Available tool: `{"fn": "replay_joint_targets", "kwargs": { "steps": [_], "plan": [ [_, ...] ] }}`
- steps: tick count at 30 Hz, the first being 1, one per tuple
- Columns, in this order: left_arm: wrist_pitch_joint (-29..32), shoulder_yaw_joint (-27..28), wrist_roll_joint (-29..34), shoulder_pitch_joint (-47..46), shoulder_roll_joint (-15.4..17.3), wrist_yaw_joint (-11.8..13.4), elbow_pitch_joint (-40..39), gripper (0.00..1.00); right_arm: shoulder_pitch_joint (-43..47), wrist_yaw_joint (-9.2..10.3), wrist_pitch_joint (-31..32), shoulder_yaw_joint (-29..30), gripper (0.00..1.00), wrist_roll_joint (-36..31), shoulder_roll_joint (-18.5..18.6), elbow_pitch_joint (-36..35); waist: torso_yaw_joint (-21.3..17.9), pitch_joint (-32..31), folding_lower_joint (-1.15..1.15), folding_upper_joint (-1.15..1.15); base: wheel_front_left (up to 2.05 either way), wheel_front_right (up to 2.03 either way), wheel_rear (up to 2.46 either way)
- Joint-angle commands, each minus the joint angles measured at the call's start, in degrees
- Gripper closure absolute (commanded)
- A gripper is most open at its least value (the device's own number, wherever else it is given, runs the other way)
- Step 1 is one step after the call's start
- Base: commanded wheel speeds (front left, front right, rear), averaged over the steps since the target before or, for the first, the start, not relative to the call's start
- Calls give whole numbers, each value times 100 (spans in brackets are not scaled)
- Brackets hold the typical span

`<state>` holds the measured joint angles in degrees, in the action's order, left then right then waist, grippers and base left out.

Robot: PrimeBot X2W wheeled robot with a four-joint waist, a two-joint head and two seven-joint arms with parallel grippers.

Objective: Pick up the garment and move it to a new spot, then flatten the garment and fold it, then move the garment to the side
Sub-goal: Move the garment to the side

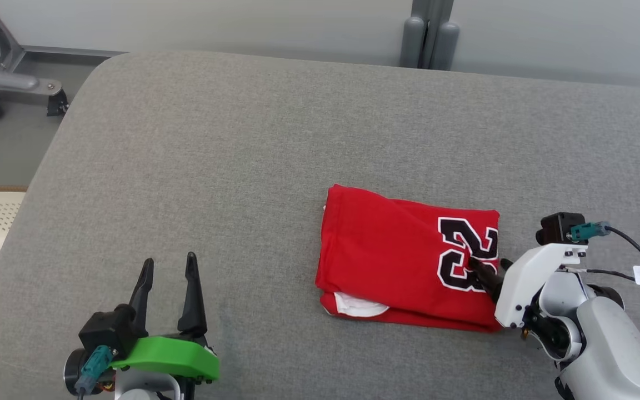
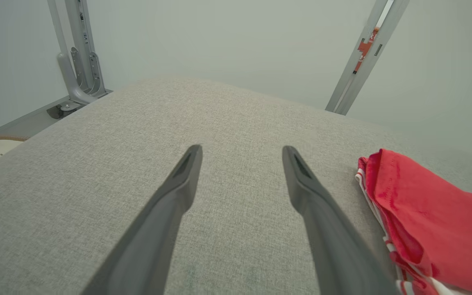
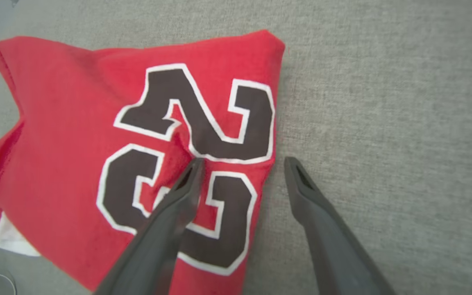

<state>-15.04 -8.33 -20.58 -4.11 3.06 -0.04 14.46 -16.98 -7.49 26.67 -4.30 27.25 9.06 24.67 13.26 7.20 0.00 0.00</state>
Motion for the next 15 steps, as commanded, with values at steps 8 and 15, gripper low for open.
{"fn": "replay_joint_targets", "kwargs": {
  "steps": [8,15],
  "plan": [
    [-17,63,145,-10,-15,-31,-28,0,-173,0,-189,-238,100,88,-64,480,64,62,0,0,0,0,0],
    [-17,59,237,39,-13,-74,-69,0,-381,4,-504,-408,100,184,210,465,-552,24,0,0,0,0,0]
  ]
}}
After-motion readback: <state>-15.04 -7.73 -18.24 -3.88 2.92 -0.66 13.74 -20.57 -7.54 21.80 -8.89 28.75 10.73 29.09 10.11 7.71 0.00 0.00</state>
